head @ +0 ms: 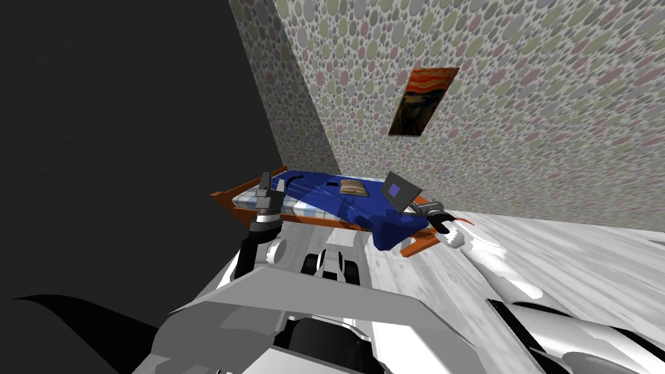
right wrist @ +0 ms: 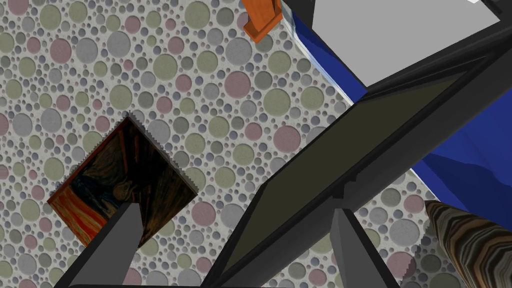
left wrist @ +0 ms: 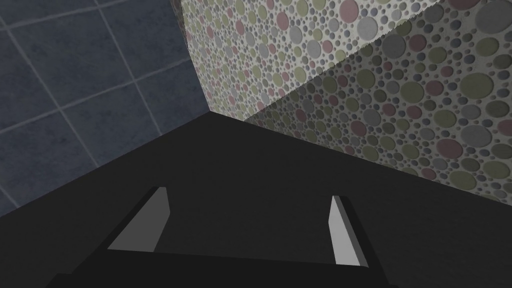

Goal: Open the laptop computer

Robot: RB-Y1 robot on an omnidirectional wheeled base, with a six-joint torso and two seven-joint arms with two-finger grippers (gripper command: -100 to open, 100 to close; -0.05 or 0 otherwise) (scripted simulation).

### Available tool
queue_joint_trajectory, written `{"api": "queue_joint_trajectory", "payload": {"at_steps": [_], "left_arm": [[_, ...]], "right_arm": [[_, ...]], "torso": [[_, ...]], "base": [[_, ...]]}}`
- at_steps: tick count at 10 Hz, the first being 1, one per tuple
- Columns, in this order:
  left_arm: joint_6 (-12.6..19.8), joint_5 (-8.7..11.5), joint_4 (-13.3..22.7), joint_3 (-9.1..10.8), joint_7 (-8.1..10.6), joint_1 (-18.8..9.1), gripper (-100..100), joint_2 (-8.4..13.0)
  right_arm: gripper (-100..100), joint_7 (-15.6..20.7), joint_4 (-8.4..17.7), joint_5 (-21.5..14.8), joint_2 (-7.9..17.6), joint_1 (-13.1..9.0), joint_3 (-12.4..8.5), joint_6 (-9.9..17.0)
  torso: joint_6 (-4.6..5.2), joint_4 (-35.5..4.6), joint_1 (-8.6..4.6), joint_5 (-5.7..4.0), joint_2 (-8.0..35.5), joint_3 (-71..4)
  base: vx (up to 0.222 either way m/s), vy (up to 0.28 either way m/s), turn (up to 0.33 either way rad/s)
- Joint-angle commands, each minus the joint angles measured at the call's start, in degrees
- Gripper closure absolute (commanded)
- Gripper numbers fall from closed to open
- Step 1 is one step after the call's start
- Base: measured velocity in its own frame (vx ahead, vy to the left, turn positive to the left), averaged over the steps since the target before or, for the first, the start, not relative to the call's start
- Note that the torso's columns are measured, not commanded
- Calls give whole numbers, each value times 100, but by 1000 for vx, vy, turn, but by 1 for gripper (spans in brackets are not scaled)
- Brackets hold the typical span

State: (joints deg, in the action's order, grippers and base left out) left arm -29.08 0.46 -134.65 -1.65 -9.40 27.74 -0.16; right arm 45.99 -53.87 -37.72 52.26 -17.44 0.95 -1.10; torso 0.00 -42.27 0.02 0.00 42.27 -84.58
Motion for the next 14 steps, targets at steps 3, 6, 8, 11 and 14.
{"api": "queue_joint_trajectory", "payload": {"at_steps": [3, 6, 8, 11, 14], "left_arm": [[0, 0, 0, 0, 0, 1, 0, 0], [0, 0, 0, 0, 0, 1, 0, 0], [0, 0, 0, 0, 0, 0, 0, 0], [0, 0, 0, 0, 0, 0, 0, 0], [0, 0, 0, 0, 0, 0, 0, 0]], "right_arm": [[-100, 634, 678, 311, -279, -978, 400, -221], [-100, 1080, 1119, 516, -476, -1564, 647, -379], [-100, 1296, 1308, 720, -674, -1848, 893, -538], [-100, 1498, 1371, 720, -674, -2112, 893, -538], [-100, 1752, 1730, 924, -871, -2511, 1140, -696]], "torso": [[3, -3, -1, 1, 3, 2], [2, -2, -1, 1, 1, 1], [-4, -2, 3, 2, 1, 0], [-4, -1, 1, 1, 1, 0], [1, -1, -2, 0, 1, 1]], "base": [[-6, -6, -125], [-4, -5, -116], [-1, -5, -89], [-4, -3, -48], [-1, -3, -92]]}}
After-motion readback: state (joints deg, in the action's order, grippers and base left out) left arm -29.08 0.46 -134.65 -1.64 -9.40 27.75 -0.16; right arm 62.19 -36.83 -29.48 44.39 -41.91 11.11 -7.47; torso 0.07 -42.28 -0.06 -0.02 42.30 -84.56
